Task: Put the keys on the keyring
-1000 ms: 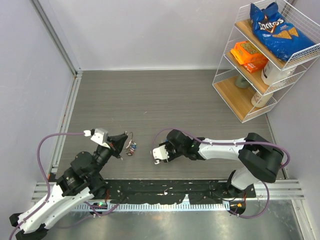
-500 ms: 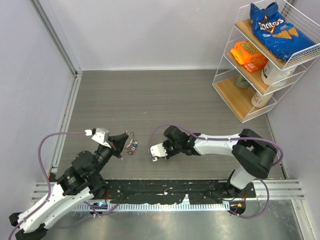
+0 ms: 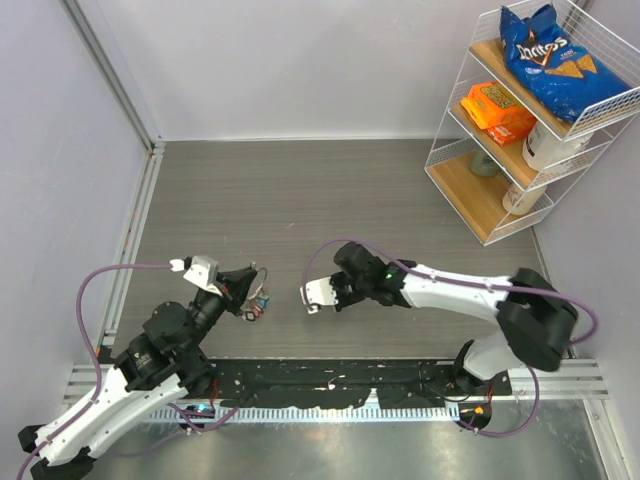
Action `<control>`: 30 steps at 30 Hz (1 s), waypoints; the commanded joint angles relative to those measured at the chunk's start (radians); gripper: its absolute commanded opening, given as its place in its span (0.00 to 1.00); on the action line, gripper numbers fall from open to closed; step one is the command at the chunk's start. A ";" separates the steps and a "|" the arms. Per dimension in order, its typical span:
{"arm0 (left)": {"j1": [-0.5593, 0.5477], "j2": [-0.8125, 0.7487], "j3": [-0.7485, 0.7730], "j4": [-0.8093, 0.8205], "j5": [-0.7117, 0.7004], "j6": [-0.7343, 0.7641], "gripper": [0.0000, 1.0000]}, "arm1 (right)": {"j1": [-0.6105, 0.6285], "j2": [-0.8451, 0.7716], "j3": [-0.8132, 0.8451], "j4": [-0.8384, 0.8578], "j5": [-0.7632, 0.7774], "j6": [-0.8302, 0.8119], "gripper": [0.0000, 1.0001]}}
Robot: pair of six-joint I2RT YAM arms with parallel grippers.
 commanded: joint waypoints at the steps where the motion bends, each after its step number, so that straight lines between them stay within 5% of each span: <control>1: 0.000 -0.009 0.019 0.083 0.036 -0.002 0.00 | 0.009 -0.232 -0.001 -0.011 -0.074 0.115 0.06; 11: 0.000 0.011 0.025 0.179 0.211 -0.025 0.00 | 0.041 -0.547 -0.012 0.038 -0.281 0.391 0.13; 19: 0.000 0.047 0.044 0.272 0.381 -0.045 0.00 | 0.063 -0.650 -0.020 0.154 -0.389 0.574 0.06; 25: 0.000 0.053 0.051 0.264 0.381 -0.045 0.00 | 0.080 -0.598 0.045 -0.016 -0.113 0.607 0.06; 30: 0.000 0.050 0.053 0.239 0.355 -0.033 0.00 | 0.080 -0.538 0.020 -0.076 -0.016 0.667 0.18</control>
